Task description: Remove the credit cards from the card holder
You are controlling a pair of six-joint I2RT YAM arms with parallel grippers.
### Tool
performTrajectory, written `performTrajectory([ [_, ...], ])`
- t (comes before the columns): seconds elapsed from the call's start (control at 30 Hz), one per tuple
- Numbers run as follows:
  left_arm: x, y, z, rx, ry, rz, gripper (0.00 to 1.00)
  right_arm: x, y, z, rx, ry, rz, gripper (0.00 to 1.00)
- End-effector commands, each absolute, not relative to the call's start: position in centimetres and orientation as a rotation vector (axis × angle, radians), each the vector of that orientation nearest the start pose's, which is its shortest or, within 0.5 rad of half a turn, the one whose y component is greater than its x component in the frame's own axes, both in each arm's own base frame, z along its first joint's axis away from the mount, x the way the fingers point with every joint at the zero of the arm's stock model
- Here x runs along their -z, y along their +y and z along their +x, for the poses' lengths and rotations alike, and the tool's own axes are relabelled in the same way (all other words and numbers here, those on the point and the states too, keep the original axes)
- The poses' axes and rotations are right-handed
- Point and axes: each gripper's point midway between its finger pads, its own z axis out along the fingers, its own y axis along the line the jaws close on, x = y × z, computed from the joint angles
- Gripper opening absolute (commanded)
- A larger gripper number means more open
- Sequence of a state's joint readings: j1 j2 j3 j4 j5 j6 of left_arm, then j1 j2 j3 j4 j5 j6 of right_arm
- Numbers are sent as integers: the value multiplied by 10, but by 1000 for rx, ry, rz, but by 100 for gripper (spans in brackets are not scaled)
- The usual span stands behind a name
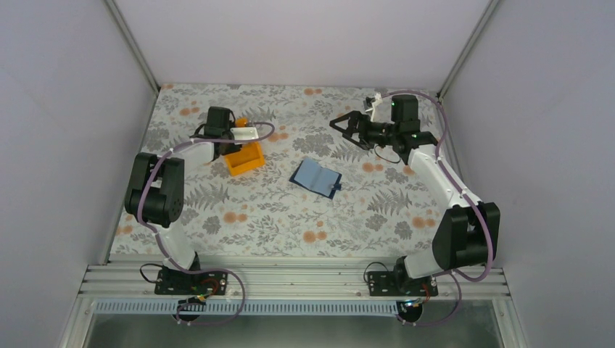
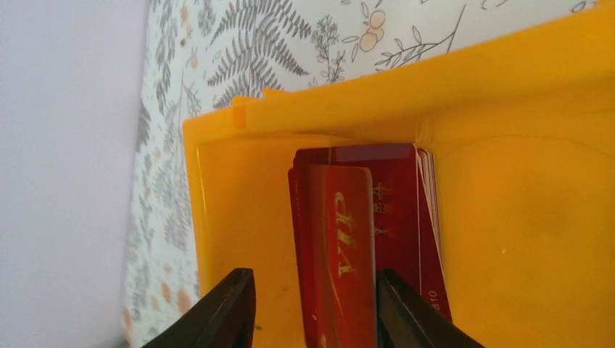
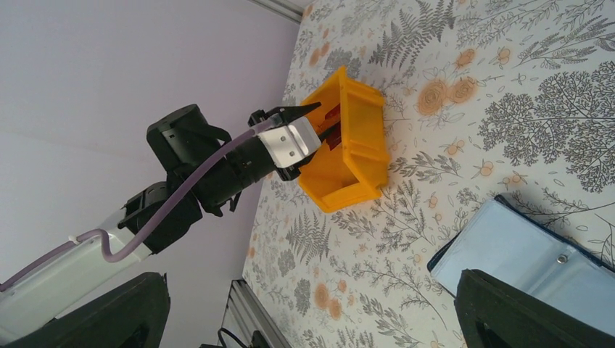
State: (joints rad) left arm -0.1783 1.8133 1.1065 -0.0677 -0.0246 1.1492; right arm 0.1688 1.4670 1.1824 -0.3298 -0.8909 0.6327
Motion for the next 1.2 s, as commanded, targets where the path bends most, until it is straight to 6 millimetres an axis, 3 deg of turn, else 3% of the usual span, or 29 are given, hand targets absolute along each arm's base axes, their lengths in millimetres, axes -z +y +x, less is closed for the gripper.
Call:
performTrajectory([
  [0.0,-77,-81,470,-471,1913,1505,49,-269,197,366,-1417,2234,-69,100],
  [0.1,-89,-87,467,-430,1897,1500,59,-269,196,365,-1416,2233,-71,100],
  [0.3,-134,-97,469,-366,1871,1435,71,-272,195,364,-1413,2227,-86,100],
  [0.47,-169,-105,464,-289,1864,1386,75,-275,190,364,-1400,2213,-103,100],
  [0.63,-238,-114,456,-74,1837,1151,84,-275,178,370,-1360,2199,-96,100],
  [0.77,-281,-98,454,62,1870,888,93,-269,157,380,-1221,2193,-70,100],
  [0.9,-284,-83,442,132,1982,730,98,-237,133,379,-1004,2288,56,100],
  [1.07,-272,-97,410,300,2066,743,98,-188,144,358,-987,2411,72,99],
  [1.17,-275,-96,392,320,2057,734,100,-161,147,350,-951,2479,82,99],
])
